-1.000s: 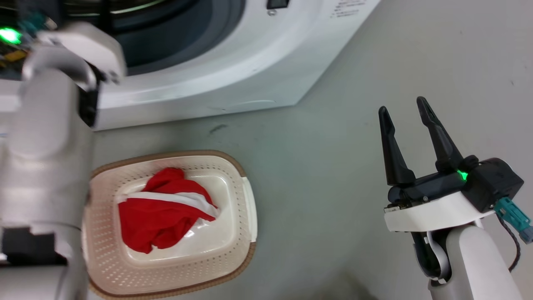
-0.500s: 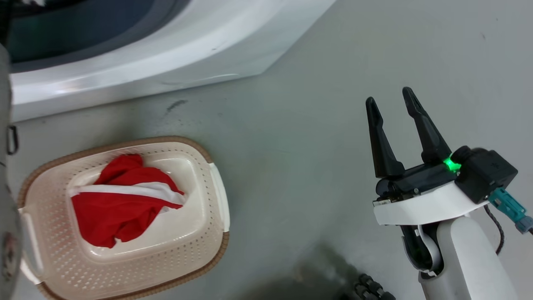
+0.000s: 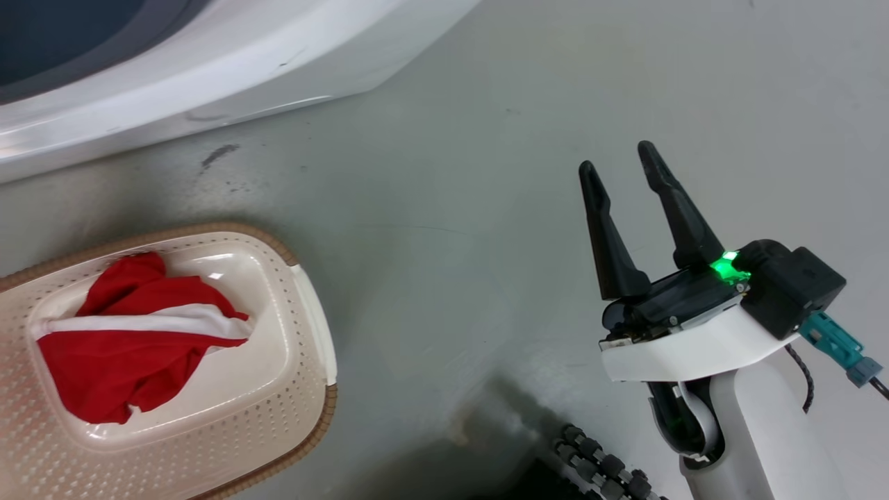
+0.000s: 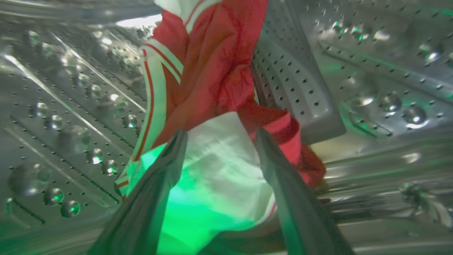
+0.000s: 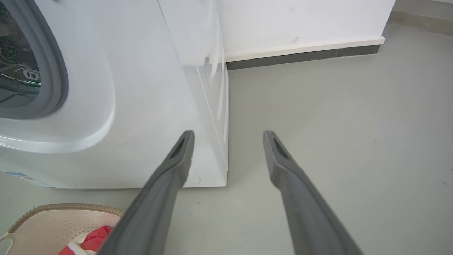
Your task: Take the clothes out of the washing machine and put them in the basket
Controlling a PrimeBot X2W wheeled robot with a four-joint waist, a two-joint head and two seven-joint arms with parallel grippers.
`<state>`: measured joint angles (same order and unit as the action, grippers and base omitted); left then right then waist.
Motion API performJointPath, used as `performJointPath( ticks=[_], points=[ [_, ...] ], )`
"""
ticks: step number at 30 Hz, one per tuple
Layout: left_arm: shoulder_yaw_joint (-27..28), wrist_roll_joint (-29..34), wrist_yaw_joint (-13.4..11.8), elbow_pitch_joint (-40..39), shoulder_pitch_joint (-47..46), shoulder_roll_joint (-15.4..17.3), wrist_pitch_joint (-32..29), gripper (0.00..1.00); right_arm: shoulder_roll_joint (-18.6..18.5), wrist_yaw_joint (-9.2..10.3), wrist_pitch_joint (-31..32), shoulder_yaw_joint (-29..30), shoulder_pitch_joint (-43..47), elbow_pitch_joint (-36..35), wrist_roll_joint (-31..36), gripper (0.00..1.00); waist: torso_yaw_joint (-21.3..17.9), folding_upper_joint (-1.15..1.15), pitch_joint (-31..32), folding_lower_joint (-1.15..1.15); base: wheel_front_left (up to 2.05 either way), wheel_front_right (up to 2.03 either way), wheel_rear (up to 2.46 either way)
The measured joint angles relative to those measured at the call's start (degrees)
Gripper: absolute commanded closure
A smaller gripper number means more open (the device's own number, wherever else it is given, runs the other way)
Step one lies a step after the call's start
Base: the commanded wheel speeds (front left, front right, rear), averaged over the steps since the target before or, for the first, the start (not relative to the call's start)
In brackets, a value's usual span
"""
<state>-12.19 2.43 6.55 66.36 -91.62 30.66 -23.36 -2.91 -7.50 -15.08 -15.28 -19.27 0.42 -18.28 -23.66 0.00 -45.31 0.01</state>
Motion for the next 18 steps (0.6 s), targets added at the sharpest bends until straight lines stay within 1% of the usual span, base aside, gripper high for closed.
performJointPath(
  ticks=[7,13,14,15,16,18],
  points=[
    [-2.0,1.2,0.3,0.9,-0.6,3.1,-7.0,0.00,0.0,-0.01,0.0,-2.4,0.1,-0.1,-1.5,0.00,-2.4,0.00,-0.8,0.00,0.00,0.00,0.00],
    [-2.8,1.4,0.3,0.2,-0.7,4.9,-10.7,0.00,0.0,-0.01,0.0,-3.6,0.8,-0.2,-2.5,0.00,-3.7,0.00,-1.0,0.00,0.00,0.00,0.00],
    [-2.8,1.4,0.0,-0.1,-0.6,5.1,-11.0,0.16,0.0,0.00,0.0,-3.8,0.9,-0.2,-2.6,0.00,-3.9,0.00,-1.0,-0.01,0.00,0.00,0.00],
    [-2.8,1.4,-0.2,-0.4,-0.4,5.4,-11.3,0.56,0.0,-0.01,0.0,-4.1,0.9,-0.2,-2.8,0.00,-4.1,0.00,-1.0,0.00,0.00,0.00,0.00],
    [-2.9,1.4,-0.5,-0.8,-0.1,5.6,-11.3,1.00,0.0,-0.01,0.0,-4.2,0.9,-0.2,-2.9,0.00,-4.2,0.00,-0.9,0.00,0.00,0.00,0.00],
    [-2.9,1.3,-1.1,-1.9,0.8,6.0,-11.0,1.00,0.0,0.00,0.0,-4.4,1.1,-0.1,-2.9,0.00,-4.4,0.00,-0.7,-0.01,0.00,0.00,0.00]
  ],
)
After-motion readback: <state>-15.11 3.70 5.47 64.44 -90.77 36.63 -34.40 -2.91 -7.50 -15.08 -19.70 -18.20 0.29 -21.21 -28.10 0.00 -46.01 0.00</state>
